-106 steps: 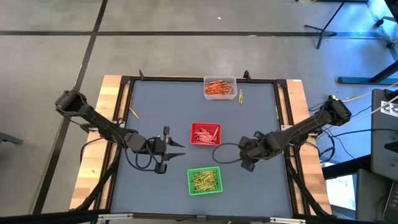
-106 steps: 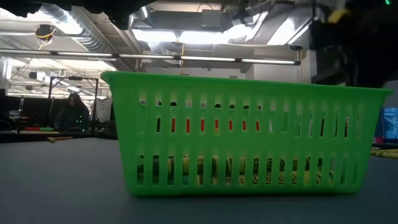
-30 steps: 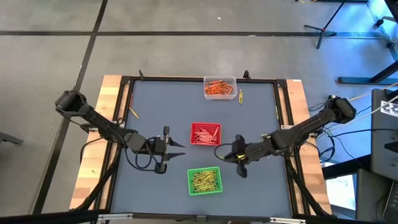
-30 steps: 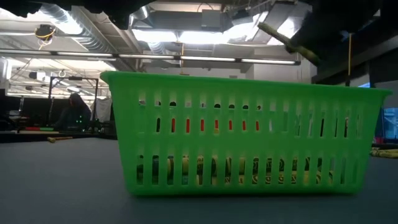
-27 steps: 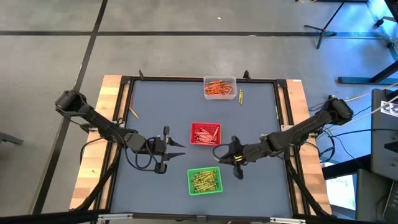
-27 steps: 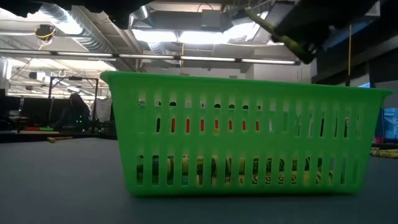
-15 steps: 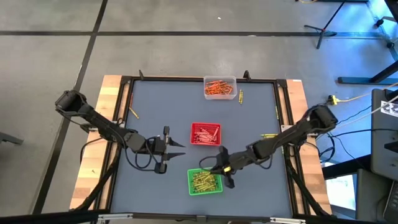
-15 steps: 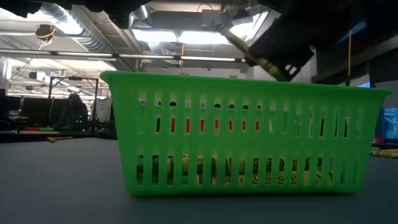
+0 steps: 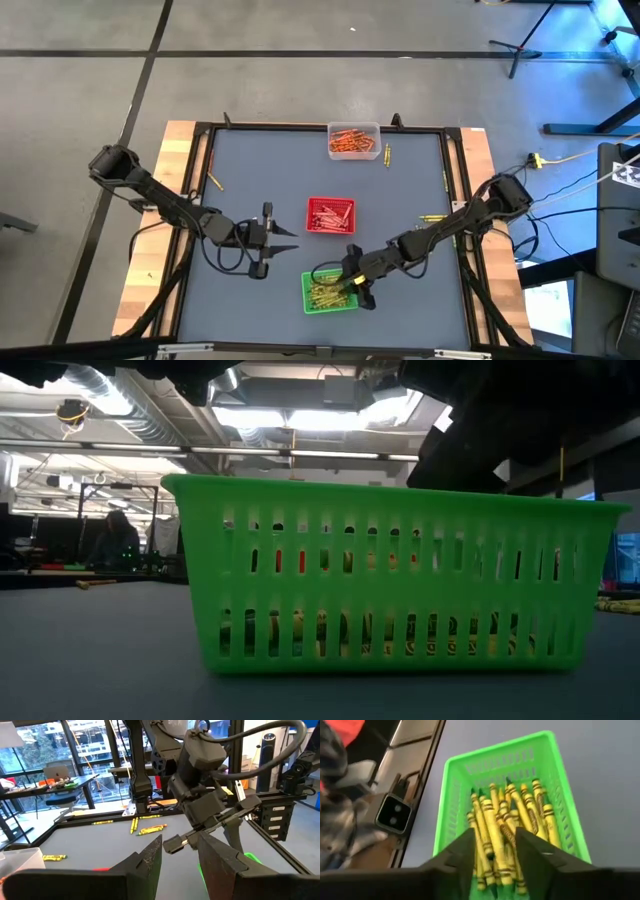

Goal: Sort crayons
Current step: Put the green crayon into the green bin

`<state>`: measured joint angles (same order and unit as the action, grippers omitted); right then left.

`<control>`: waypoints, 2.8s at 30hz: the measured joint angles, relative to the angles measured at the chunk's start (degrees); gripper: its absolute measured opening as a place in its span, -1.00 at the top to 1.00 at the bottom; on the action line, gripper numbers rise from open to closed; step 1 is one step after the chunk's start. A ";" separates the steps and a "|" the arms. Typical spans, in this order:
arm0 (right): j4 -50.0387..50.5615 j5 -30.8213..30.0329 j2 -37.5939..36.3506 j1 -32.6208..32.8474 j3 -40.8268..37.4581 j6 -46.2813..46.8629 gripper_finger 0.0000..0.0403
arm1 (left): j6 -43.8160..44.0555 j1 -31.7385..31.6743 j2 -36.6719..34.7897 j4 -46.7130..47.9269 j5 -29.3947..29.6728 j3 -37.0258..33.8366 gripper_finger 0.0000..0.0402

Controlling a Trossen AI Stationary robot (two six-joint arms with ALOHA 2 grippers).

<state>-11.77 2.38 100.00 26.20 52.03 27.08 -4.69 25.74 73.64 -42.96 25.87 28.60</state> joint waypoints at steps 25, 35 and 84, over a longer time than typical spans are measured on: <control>53.19 -9.98 -20.04 -1.44 0.02 20.34 0.19 | 0.00 0.00 0.00 0.02 0.00 0.00 0.45; 70.68 -12.31 -20.04 -1.49 -3.28 34.23 0.19 | 0.09 0.00 0.00 0.02 -0.01 0.00 0.45; 57.90 -4.76 -20.04 -9.29 -16.16 27.61 0.85 | 0.02 0.00 0.00 -0.09 0.00 0.00 0.45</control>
<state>46.13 -2.38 79.96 16.91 35.87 54.69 -4.67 25.74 73.64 -43.05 25.87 28.60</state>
